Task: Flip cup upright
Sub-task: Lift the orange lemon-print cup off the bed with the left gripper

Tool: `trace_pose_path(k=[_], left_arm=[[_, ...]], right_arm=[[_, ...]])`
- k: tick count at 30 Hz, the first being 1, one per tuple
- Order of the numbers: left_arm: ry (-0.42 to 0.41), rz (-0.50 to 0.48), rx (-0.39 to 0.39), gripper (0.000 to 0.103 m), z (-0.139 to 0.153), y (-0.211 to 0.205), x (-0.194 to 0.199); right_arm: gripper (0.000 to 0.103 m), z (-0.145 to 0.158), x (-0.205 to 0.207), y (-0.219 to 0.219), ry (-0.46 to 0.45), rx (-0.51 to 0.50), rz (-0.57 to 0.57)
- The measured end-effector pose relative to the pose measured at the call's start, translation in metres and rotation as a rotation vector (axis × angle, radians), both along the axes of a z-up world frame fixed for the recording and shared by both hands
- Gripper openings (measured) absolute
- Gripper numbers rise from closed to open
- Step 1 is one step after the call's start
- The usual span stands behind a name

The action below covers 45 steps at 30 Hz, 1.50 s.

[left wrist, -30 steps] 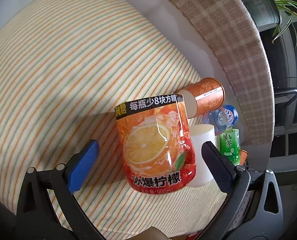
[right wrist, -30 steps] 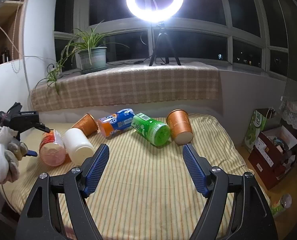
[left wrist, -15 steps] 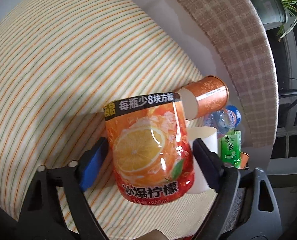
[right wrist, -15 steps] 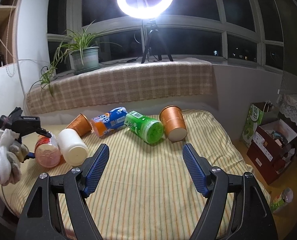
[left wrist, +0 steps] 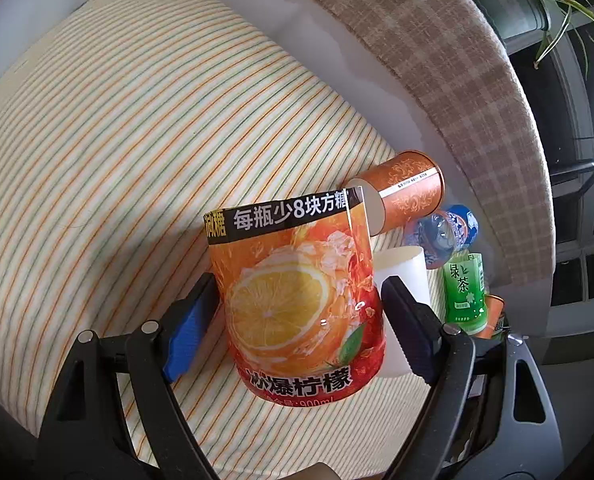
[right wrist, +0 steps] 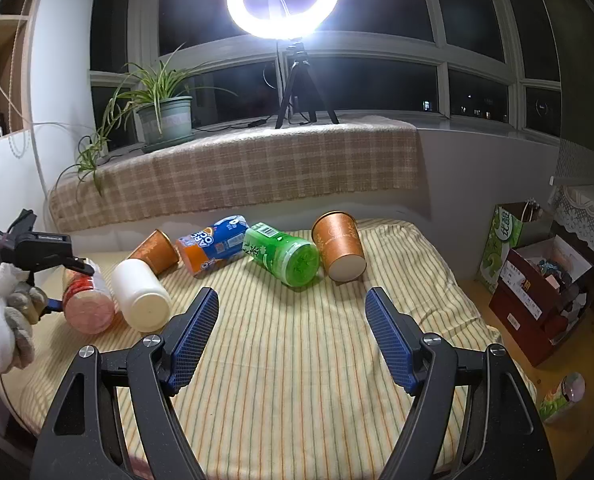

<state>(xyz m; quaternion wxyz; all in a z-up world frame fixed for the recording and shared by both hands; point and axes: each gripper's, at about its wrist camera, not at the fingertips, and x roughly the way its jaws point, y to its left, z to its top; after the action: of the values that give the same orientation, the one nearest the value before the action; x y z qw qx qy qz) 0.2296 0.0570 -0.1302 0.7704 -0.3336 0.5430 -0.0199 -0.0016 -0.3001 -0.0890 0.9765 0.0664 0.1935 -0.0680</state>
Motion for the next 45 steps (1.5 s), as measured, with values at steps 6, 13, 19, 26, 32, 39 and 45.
trace_pose_path(k=[6,13,19,26,32,39,45], left_arm=[[-0.021,-0.041,0.012,0.085,0.015,-0.003,-0.012],[-0.067,-0.143,0.035,0.085,0.042,-0.023,-0.034],[-0.107,-0.299,0.074,0.085,0.062,-0.072,-0.052],[-0.119,-0.443,0.074,0.085,0.068,-0.135,-0.064],[-0.104,-0.522,0.094,0.085,0.058,-0.182,-0.066],[-0.075,-0.568,0.116,0.085,0.040,-0.223,-0.064],[-0.053,-0.587,0.139,0.085,0.027,-0.241,-0.060]], right_arm=[[0.076,0.001,-0.001,0.002,-0.004,-0.005,0.006],[0.076,0.001,-0.004,0.002,-0.009,-0.002,0.005],[0.076,0.002,-0.005,0.001,-0.008,-0.002,0.003],[0.076,0.002,-0.014,-0.006,-0.006,-0.008,-0.015],[0.076,-0.001,-0.020,-0.017,0.004,0.000,-0.041],[0.076,-0.005,-0.024,-0.028,0.011,0.003,-0.056],[0.076,-0.008,-0.027,-0.038,0.021,0.011,-0.068]])
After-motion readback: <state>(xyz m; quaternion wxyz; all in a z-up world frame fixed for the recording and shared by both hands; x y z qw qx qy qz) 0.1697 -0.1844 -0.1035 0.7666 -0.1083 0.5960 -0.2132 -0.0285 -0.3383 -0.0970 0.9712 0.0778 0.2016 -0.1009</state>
